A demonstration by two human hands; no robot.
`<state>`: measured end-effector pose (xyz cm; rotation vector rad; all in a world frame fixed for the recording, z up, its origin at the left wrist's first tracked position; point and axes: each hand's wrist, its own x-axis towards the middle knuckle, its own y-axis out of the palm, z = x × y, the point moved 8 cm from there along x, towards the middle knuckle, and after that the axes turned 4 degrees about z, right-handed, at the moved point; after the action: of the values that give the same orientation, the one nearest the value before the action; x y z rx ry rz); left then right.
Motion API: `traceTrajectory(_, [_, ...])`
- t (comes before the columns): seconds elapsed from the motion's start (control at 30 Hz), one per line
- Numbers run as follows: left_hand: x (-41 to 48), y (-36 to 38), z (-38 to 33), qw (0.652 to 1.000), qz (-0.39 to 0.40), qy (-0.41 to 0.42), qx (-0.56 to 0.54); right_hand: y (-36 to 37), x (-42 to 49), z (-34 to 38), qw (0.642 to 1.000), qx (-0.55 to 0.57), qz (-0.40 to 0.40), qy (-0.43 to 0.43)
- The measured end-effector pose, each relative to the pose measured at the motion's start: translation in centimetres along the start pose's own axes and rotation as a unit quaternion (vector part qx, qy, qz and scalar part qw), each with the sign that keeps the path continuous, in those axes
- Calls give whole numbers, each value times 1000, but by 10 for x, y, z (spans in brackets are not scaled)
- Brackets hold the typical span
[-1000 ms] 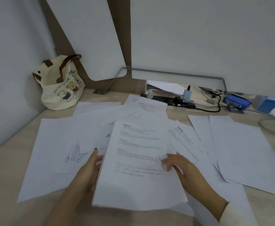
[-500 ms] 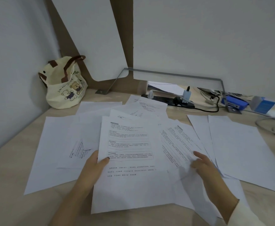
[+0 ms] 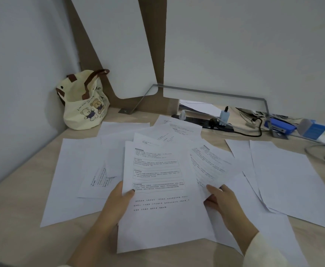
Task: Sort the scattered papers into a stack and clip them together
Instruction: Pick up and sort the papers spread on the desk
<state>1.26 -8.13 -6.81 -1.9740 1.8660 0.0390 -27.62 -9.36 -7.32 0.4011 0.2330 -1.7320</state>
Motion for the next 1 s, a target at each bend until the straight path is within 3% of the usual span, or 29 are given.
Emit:
traceTrajectory(0.1, [-4, -3, -1, 1000, -6, 4, -6, 4, 4, 23, 986, -148, -38, -70])
traceTrajectory(0.23, [-12, -32, -10, 995, -78, 35, -56, 8, -17, 114, 869, -373, -112, -304])
traceTrajectory(0.3, [-12, -44, -11, 991, -98, 40, -84, 20, -34, 152, 833, -401, -80, -373])
traceTrajectory(0.43, [-10, -49, -7, 990, -98, 17, -98, 38, -63, 209, 855, -271, -1, -443])
traceTrajectory(0.5, [-9, -48, -2, 989, -98, 3, -111, 38, -64, 222, 881, -179, 3, -437])
traceTrajectory(0.57, [-8, -47, 3, 987, -93, -7, -130, 42, -49, 217, 921, -109, 30, -374])
traceTrajectory(0.7, [-8, -48, 10, 976, -84, -18, -200, 65, -10, 170, 953, -194, 59, -223])
traceTrajectory(0.87, [-6, -39, 9, 947, -70, -66, -307, 89, 30, 106, 928, -341, 64, -134])
traceTrajectory(1.0, [0, -35, 13, 965, -43, -57, -254, 115, 49, 69, 895, -407, 129, -128])
